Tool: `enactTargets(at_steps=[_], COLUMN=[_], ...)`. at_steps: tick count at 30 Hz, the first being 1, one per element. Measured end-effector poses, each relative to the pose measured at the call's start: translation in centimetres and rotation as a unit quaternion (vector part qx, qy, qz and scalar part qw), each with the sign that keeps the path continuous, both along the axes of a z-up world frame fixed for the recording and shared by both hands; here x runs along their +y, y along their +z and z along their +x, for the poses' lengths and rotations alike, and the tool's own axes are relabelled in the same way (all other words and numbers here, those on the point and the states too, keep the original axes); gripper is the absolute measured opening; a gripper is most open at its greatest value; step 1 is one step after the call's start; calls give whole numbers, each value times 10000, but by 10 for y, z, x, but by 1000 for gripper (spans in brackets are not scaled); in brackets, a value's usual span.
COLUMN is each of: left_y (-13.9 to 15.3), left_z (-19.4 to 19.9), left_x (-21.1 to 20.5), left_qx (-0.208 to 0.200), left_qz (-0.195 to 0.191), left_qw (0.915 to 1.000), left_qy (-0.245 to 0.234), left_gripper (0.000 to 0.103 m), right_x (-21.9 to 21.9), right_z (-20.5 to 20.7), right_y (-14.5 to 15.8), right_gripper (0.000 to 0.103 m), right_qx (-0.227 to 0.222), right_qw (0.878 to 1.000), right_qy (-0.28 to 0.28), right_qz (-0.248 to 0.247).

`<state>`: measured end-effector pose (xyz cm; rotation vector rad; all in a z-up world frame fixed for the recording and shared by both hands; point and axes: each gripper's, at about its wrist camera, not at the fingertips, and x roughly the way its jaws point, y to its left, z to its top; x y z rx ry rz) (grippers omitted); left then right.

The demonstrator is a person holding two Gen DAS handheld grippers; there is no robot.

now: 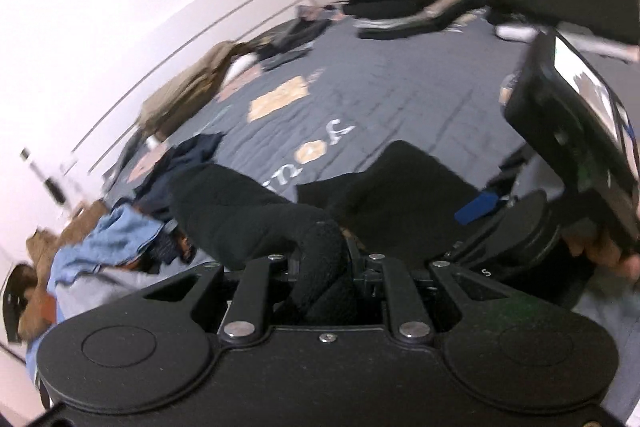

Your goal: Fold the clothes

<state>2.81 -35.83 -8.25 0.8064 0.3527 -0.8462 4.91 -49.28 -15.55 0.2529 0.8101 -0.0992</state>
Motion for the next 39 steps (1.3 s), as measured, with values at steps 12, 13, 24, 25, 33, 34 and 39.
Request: enactTargets(at_steps=[12, 13, 24, 25, 33, 34, 39], left_y=[-39, -43, -72, -74, -64, -60, -42], left_z=[-36, -38, -58, -59, -59, -60, -53], left_x=[-43, -45, -52, -53, -25, -15, 29], left_qx=[-407, -443, -628, -639, -329, -156, 761], left_qz=[644, 670, 761, 764, 101, -82, -855], left_qw=[9931, 9923, 9869, 9865, 9912, 9913, 9847], left_qy=[-894, -940, -1276, -1301, -1275, -1301, -1315], left_gripper=[16, 16, 16, 16, 38, 41, 46], right_x=[-130, -129, -87, -84, -94, -96, -101], right_z=[-62, -57, 28, 30, 17, 14, -5], right_y=[43, 45, 37, 36, 19, 20, 33], right_gripper=[71, 74, 81, 81, 24, 24, 23], right_qx=[-1217, -1229, -632, -587, -673, -680, -838], right_qw=[9466, 9479, 9544, 9564, 9434, 9433, 9434], right_qy=[-987, -888, 309, 304, -20, -43, -108], right_qz=[2817, 2801, 2901, 2844, 3249, 3248, 3207])
